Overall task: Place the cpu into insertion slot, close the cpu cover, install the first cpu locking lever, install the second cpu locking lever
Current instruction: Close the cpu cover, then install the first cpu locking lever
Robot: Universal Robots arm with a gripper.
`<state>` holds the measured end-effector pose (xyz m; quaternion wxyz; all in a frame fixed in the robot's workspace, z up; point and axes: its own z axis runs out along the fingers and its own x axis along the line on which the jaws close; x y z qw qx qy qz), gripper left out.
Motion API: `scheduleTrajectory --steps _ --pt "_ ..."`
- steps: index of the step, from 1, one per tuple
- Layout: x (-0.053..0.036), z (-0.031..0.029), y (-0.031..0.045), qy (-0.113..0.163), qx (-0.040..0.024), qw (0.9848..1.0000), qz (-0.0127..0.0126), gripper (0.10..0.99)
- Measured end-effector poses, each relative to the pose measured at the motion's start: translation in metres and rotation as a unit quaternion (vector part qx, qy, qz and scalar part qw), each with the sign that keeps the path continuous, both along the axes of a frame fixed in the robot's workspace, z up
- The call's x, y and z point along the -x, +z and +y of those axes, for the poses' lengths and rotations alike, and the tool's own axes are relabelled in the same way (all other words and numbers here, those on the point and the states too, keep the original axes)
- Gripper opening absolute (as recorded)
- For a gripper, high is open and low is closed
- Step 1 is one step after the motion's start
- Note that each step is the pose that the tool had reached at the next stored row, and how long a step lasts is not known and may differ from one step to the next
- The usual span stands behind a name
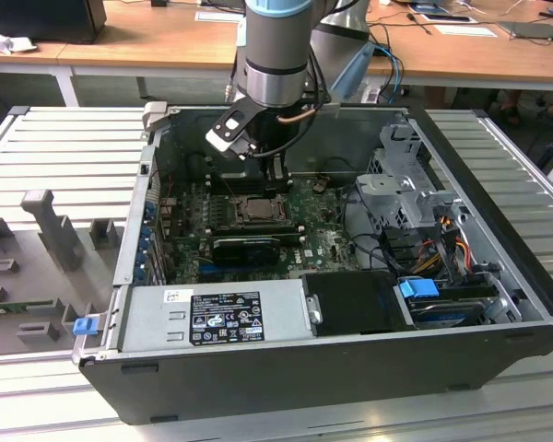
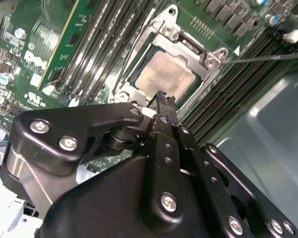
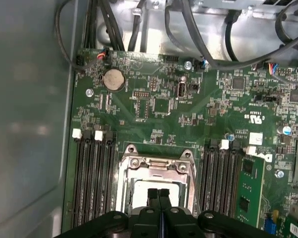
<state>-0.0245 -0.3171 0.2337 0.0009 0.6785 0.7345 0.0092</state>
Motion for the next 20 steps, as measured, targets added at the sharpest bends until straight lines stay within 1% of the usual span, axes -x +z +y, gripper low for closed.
scheduleTrajectory --steps 3,9,12,16,19,20 --pt "0.0047 0.0000 -0.0001 0.000 0.0000 1.0000 0.0000 0.106" --pt "0.0105 0.0000 -0.0001 0.000 -0.0001 1.0000 0.0000 0.106" --pt "0.0108 -0.0001 0.0007 0.000 0.0004 1.0000 0.0001 0.106" --pt "0.0108 0.0000 0.0032 0.000 0.0003 1.0000 0.0001 0.106" --pt "0.0108 0.0000 0.0083 0.000 0.0002 1.0000 0.0000 0.106" --pt "0.0108 -0.0001 0.0111 0.000 0.0002 1.0000 0.0000 0.106"
